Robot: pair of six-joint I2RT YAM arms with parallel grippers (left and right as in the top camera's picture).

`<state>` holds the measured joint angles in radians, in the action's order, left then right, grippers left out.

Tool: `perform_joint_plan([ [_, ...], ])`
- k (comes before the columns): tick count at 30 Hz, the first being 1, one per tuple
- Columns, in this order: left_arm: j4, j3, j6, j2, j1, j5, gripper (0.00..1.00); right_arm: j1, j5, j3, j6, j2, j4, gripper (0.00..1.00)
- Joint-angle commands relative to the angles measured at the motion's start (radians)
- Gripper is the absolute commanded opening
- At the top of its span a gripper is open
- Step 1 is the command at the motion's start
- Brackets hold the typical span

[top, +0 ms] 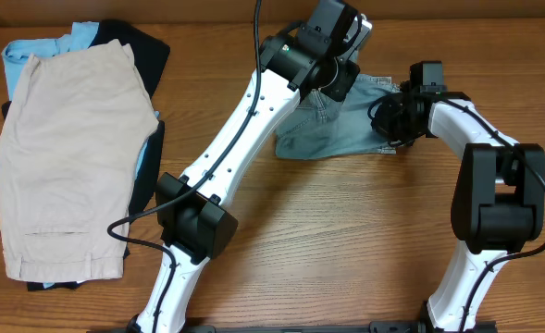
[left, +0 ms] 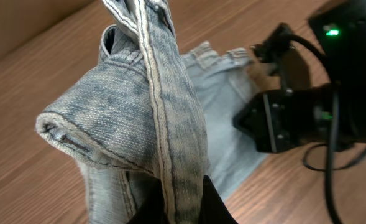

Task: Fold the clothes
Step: 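Lift the waistband end with the left gripper and fold it toward the right gripper, then release the left gripper and grasp the folded denim bundle with the right gripper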

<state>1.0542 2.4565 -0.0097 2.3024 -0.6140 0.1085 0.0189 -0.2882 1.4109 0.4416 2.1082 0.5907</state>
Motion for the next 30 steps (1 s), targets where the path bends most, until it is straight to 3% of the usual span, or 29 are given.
perform_joint_plan([
  [1, -0.029, 0.031, -0.025, 0.005, -0.017, 0.105, 0.04, 0.002, 0.019, 0.008, 0.006, 0.013, -0.003, 0.04],
  [3, -0.035, 0.031, -0.024, 0.023, -0.017, 0.105, 0.11, 0.002, 0.019, 0.008, 0.009, 0.013, -0.005, 0.04],
  [4, -0.038, 0.031, -0.025, 0.034, -0.017, 0.105, 0.24, 0.002, 0.018, 0.008, 0.009, 0.013, -0.007, 0.04],
  [5, -0.042, 0.031, -0.03, 0.048, -0.017, 0.106, 0.48, 0.002, 0.017, 0.009, 0.009, 0.013, -0.008, 0.04],
  [8, -0.06, 0.031, -0.058, 0.081, -0.017, 0.106, 0.98, 0.01, -0.012, 0.014, 0.009, 0.01, -0.011, 0.05],
  [11, -0.072, 0.031, -0.059, 0.101, -0.014, 0.101, 1.0, 0.038, -0.027, 0.029, 0.047, -0.018, -0.01, 0.06],
  [15, -0.077, 0.032, -0.059, 0.105, 0.003, 0.091, 1.0, 0.094, -0.039, 0.045, 0.087, -0.096, -0.01, 0.19],
  [17, -0.085, 0.034, -0.073, 0.104, 0.016, 0.091, 1.0, 0.125, -0.058, 0.047, 0.078, -0.141, -0.01, 0.33],
  [21, -0.068, 0.056, -0.077, 0.104, 0.056, 0.092, 1.0, 0.174, -0.121, 0.047, -0.031, -0.203, -0.003, 0.75],
  [23, -0.034, 0.092, -0.08, 0.103, 0.083, 0.092, 1.0, 0.179, -0.138, 0.047, -0.093, -0.206, 0.012, 0.85],
  [30, 0.107, 0.252, -0.07, 0.103, 0.187, 0.098, 1.0, 0.107, -0.107, 0.047, -0.215, -0.132, 0.026, 0.96],
])
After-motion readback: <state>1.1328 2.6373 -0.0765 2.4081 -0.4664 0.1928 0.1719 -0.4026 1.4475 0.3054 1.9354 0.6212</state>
